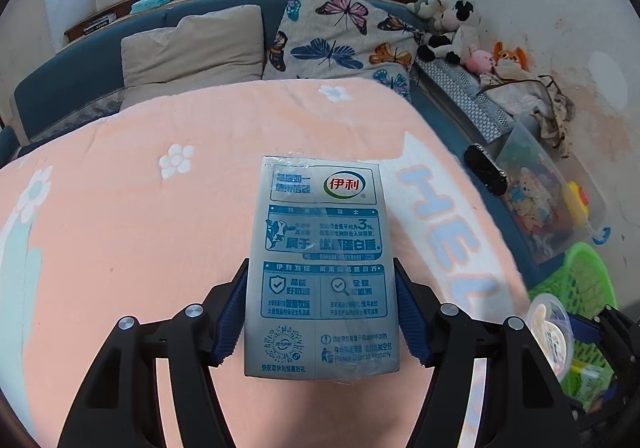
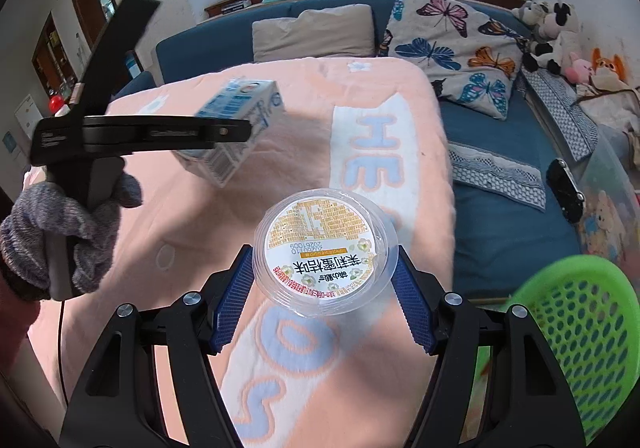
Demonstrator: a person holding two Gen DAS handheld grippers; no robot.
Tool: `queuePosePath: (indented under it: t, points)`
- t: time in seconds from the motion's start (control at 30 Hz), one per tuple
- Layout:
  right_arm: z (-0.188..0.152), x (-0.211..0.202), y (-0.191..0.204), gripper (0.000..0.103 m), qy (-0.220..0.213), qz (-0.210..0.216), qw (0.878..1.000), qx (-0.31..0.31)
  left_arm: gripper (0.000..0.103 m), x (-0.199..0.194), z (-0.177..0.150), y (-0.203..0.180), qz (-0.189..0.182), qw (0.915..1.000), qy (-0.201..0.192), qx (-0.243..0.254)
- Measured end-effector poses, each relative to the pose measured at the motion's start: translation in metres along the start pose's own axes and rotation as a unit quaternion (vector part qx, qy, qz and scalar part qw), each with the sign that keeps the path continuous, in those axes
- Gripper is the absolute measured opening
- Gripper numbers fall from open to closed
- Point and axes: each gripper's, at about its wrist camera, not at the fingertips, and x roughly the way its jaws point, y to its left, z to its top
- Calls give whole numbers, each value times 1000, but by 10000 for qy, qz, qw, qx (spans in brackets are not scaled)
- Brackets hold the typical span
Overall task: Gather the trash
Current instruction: 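Carry the milk carton and yogurt cup over the green basket and release both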
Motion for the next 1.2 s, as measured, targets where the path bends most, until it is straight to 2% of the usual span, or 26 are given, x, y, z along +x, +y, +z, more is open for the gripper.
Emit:
queuePosePath:
  t: [0.3,0.67,1.2]
  points:
    - [-24,-45,-4,68,-177,-132,9997,68,63,-58,-27,-18,-34,9996,-248,102]
    - [-64,-104,-30,68,-345,-528,9978,196,63,-115,-62,-57,-424,9976,-521,153]
    - [-129,-164,-129,69,-424,-1475,9822,1083,63,-126,-84,-155,-1168,9896,-503,665]
